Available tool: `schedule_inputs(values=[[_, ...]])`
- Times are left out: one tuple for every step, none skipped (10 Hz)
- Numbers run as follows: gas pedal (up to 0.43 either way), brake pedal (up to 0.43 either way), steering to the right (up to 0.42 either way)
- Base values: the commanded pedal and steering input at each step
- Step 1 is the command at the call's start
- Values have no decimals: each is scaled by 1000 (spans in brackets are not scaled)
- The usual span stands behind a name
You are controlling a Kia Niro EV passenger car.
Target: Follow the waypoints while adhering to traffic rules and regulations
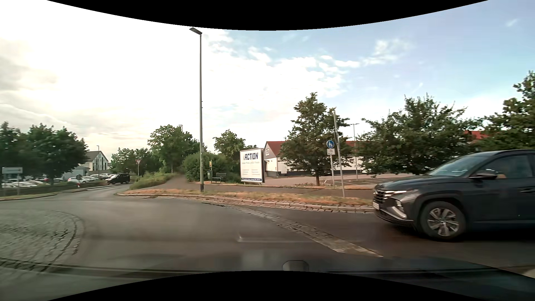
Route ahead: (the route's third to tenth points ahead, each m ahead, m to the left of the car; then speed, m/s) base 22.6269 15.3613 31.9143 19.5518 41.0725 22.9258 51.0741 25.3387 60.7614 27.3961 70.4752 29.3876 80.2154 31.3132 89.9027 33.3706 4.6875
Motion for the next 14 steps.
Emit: schedule_inputs(values=[[98,0,-322],[98,0,-322],[98,0,-321],[98,0,-320],[98,0,-321],[98,0,-325],[98,0,-330],[98,0,-334],[98,0,-336],[98,0,-340],[98,0,-343],[98,0,-347],[98,0,-350],[98,0,-350]])
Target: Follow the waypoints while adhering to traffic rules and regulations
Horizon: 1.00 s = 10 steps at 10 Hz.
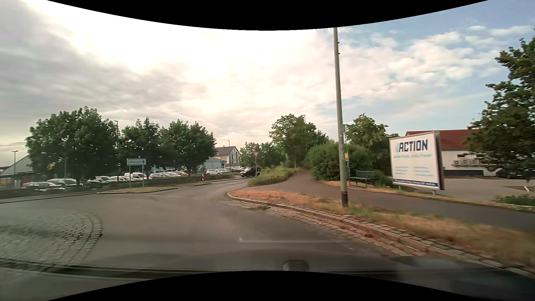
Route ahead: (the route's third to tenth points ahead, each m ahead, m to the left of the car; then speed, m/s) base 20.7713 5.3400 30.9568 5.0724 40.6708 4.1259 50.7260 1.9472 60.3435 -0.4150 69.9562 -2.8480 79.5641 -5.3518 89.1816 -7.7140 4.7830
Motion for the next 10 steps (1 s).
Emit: schedule_inputs(values=[[87,0,-349],[87,0,-348],[79,0,-343],[79,0,-336],[79,0,-324],[67,0,-316],[59,0,-312],[59,0,-299],[47,0,-274],[39,0,-253]])
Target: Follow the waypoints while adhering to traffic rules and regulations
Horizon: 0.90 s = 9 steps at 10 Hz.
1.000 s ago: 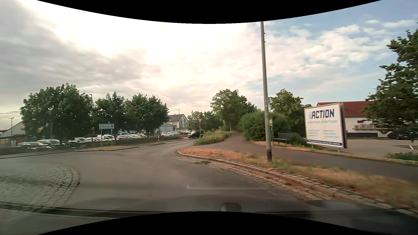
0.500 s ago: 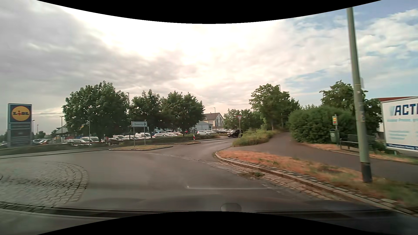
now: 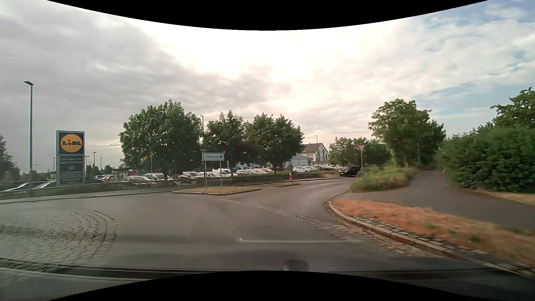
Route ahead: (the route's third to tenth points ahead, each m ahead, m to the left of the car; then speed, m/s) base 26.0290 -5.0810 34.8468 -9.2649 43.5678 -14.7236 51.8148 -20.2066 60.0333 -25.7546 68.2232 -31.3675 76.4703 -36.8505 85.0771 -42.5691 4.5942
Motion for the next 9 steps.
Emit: schedule_inputs(values=[[39,0,-216],[39,0,-179],[39,0,-150],[39,0,-125],[47,0,-90],[47,0,-50],[47,0,-9],[47,0,15],[110,0,32]])
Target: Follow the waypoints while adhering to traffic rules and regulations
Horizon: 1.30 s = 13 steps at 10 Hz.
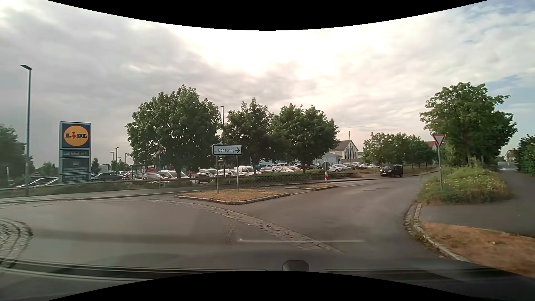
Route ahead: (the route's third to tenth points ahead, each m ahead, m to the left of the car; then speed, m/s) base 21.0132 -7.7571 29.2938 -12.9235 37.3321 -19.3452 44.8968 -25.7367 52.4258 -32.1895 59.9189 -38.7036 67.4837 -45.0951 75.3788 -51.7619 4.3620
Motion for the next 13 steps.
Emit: schedule_inputs(values=[[118,0,55],[118,0,71],[169,0,94],[177,0,117],[177,0,134],[177,0,156],[169,0,172],[150,0,185],[110,0,193],[98,0,202],[98,0,214],[110,0,225],[110,0,224]])
